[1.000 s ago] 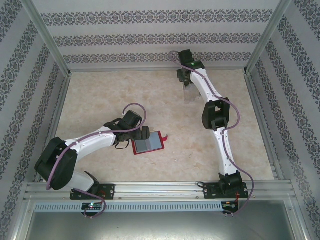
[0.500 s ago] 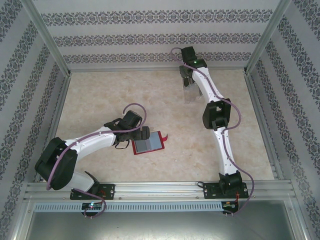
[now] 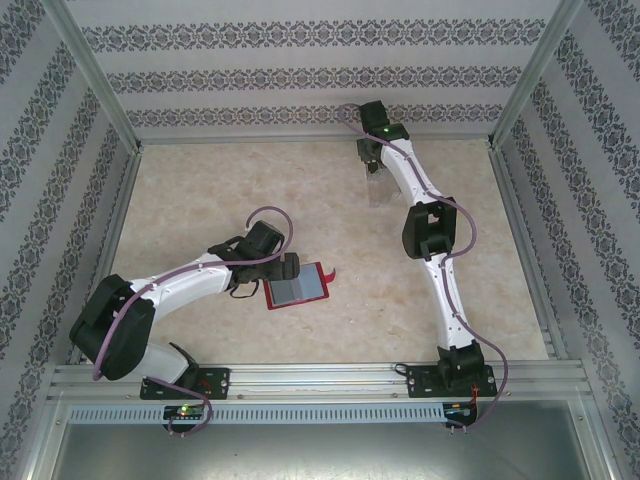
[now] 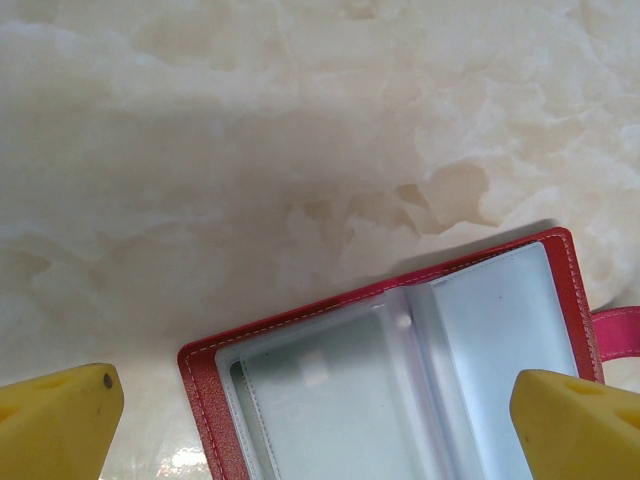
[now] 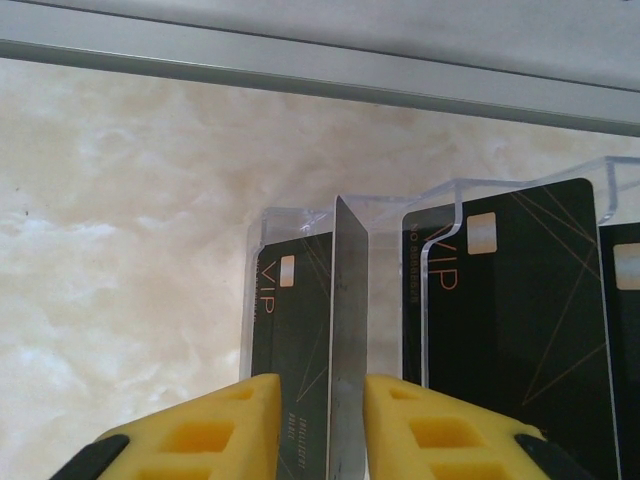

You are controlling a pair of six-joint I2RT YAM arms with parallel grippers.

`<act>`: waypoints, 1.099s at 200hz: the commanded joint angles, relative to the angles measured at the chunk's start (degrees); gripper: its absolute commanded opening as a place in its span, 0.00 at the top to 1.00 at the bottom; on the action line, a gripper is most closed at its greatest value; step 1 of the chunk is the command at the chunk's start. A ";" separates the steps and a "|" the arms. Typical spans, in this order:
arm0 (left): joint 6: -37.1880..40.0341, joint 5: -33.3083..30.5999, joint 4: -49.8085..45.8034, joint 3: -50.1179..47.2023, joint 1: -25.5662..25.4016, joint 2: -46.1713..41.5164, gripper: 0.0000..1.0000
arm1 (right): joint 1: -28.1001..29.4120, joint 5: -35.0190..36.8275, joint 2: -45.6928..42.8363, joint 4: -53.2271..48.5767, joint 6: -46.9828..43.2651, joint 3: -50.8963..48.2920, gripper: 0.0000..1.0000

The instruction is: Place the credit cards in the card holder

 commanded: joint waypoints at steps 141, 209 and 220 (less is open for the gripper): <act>0.65 -0.87 -0.57 -0.67 0.68 -1.80 0.00 | -0.60 1.13 0.51 -1.70 -0.13 1.72 1.00; 0.69 -0.74 -0.51 -0.39 0.68 -1.45 0.00 | -0.75 0.79 -3.18 -0.62 0.02 1.69 1.00; 0.63 -0.79 -0.48 -0.31 0.63 -1.51 0.00 | -0.77 0.64 -3.85 -0.44 0.02 1.72 1.00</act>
